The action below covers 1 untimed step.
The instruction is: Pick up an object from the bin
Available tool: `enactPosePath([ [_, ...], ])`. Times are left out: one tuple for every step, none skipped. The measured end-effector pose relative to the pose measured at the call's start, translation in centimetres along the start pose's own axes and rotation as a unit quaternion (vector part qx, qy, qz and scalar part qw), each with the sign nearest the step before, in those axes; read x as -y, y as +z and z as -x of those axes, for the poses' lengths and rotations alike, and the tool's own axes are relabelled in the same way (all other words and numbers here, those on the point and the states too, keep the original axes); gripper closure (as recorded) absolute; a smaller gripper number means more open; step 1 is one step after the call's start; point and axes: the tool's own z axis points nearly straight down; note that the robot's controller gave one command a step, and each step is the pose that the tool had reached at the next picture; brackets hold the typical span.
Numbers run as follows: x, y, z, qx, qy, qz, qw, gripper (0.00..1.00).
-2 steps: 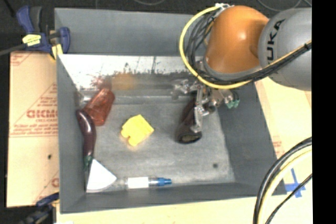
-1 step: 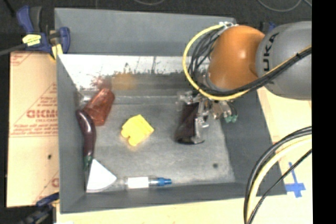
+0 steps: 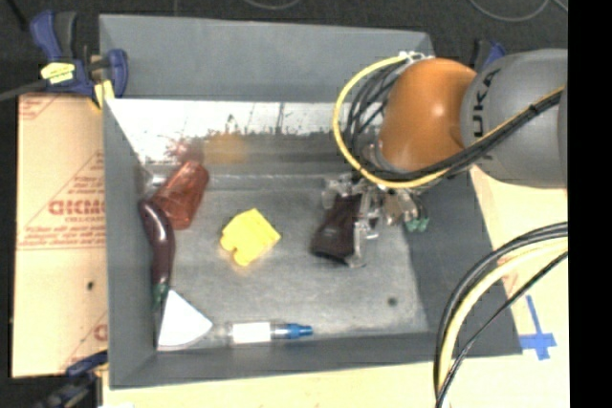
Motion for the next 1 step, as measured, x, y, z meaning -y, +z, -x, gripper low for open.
enactPosePath([
  [0.83,2.67,-0.59,0.0061,-0.073,-0.002,0.9973,1.00],
])
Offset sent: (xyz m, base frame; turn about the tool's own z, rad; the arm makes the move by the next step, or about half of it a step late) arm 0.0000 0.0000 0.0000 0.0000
